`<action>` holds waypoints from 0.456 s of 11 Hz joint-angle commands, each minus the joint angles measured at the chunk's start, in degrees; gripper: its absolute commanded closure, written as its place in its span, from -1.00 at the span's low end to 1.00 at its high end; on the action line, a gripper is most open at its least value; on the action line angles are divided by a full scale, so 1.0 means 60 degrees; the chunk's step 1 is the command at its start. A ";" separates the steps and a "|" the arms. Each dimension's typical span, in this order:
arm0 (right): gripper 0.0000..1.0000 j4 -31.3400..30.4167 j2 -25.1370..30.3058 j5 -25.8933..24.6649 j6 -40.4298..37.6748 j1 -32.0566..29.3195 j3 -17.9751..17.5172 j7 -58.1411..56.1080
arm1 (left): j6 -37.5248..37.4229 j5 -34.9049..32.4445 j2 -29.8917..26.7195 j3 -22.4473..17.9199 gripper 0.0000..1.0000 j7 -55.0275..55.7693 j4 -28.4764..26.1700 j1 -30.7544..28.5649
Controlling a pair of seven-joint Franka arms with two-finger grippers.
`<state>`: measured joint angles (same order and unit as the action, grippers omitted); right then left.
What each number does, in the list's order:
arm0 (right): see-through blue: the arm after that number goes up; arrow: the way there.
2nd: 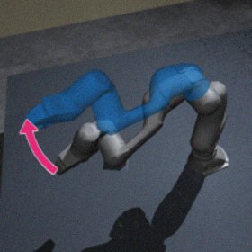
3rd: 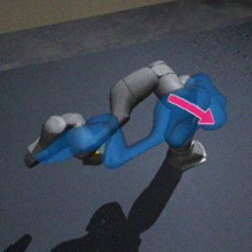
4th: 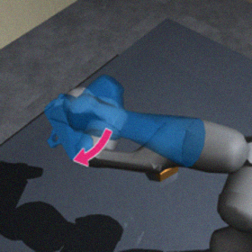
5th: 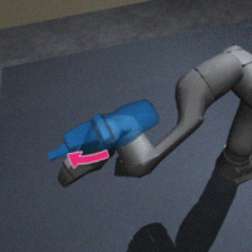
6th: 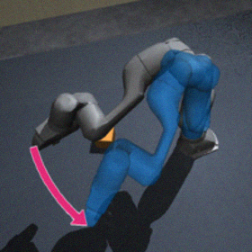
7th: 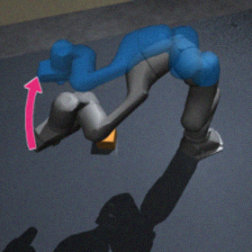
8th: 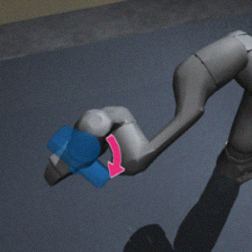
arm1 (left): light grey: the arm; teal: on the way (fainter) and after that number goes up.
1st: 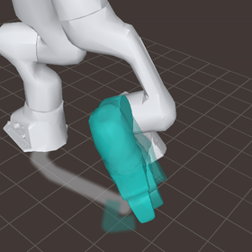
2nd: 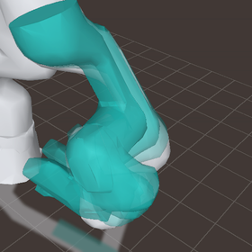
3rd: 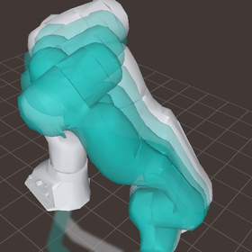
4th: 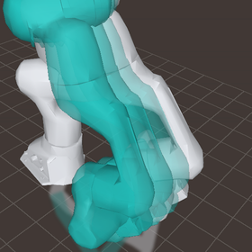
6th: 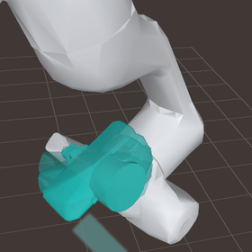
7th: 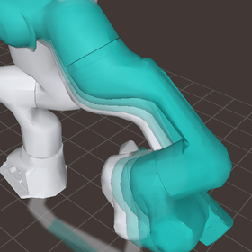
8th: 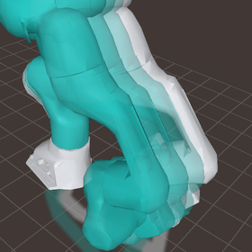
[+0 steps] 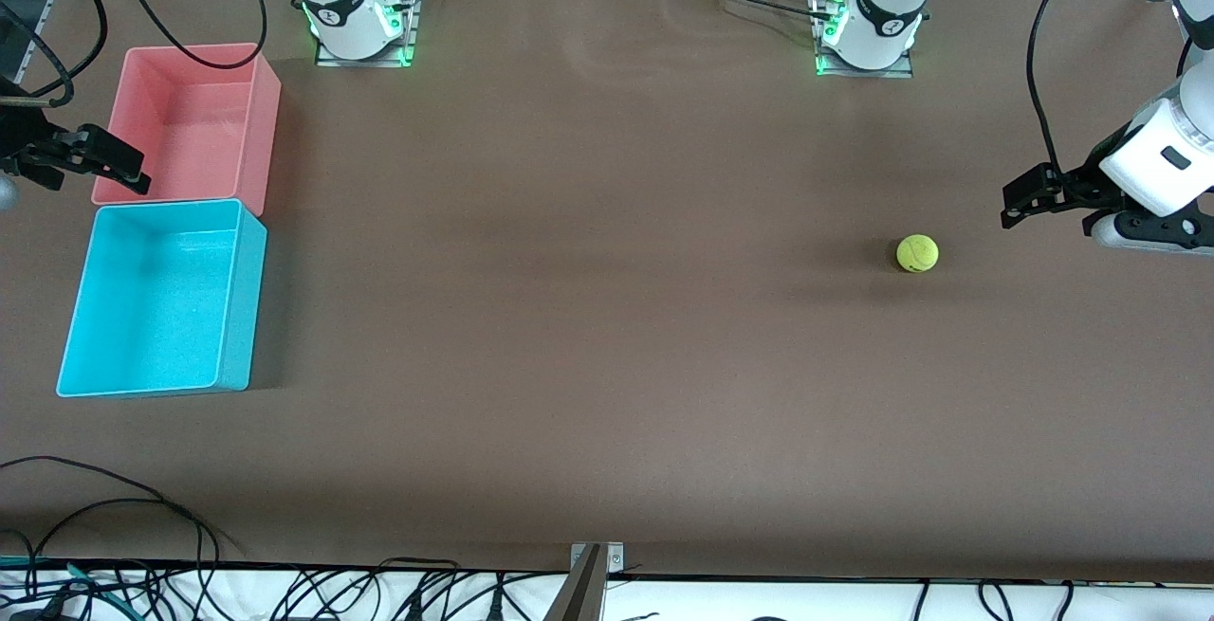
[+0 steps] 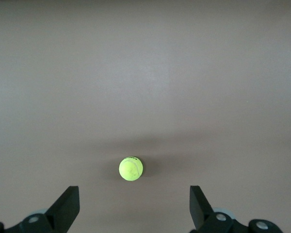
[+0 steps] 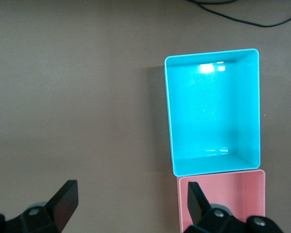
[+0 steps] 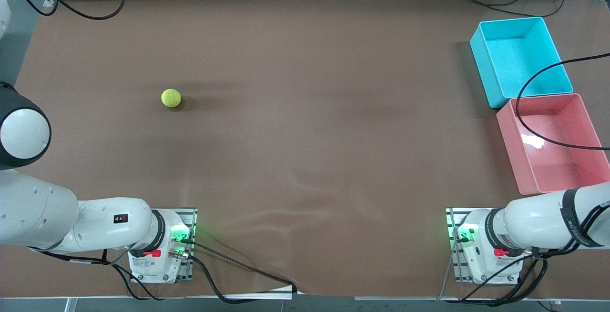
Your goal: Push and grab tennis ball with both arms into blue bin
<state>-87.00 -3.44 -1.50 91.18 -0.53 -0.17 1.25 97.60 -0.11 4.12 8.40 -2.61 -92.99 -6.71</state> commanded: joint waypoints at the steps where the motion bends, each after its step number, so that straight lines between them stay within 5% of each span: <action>1: -1.00 0.0219 -0.0042 0.0103 -0.0108 -0.0043 -0.0030 -0.0047 | 0.0126 -0.0143 -0.0232 0.0035 -1.00 0.0098 -0.0249 0.0006; 5: -1.00 0.0233 -0.0071 0.0103 0.0009 -0.0043 -0.0015 0.0026 | 0.0111 -0.0143 -0.0218 0.0035 -1.00 0.0098 -0.0205 0.0006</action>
<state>-87.00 -3.44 -1.50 91.49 -0.54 -0.15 1.28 97.60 -0.11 4.12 8.43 -2.61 -92.99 -6.71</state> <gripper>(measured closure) 0.000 0.000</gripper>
